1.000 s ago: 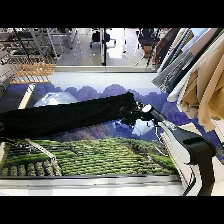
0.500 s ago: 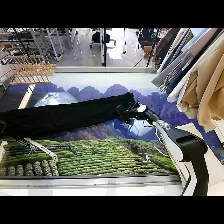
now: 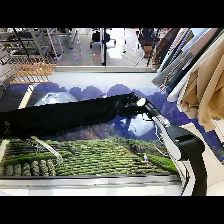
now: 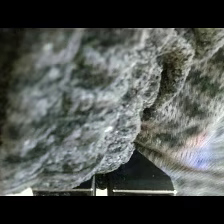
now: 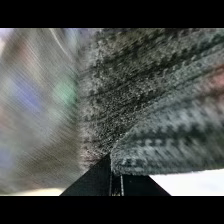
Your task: Fold the clothes and pants, and hang the long-sleeved shirts on hangers.
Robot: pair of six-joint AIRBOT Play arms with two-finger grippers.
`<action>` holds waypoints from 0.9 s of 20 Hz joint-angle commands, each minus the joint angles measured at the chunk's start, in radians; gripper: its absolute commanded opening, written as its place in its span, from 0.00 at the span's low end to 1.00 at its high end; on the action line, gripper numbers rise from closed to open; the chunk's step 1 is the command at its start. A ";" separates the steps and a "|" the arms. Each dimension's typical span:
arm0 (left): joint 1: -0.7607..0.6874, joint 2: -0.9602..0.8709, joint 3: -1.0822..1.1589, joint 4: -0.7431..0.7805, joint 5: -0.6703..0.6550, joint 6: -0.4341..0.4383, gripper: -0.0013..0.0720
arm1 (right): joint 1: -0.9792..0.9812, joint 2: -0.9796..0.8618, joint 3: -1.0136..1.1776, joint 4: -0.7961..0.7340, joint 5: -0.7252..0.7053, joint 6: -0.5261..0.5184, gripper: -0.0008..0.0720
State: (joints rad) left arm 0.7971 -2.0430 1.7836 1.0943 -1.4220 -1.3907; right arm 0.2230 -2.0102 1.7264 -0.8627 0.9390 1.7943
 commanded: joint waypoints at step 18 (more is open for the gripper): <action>0.113 0.234 -0.006 0.314 -0.116 0.012 0.97 | 0.196 0.564 -0.498 -0.551 0.522 -0.224 0.61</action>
State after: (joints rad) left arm 0.8986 -1.8343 1.7462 1.4860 -1.5490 -1.3506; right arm 0.5308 -1.5269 1.2499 -1.3739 1.4883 1.5986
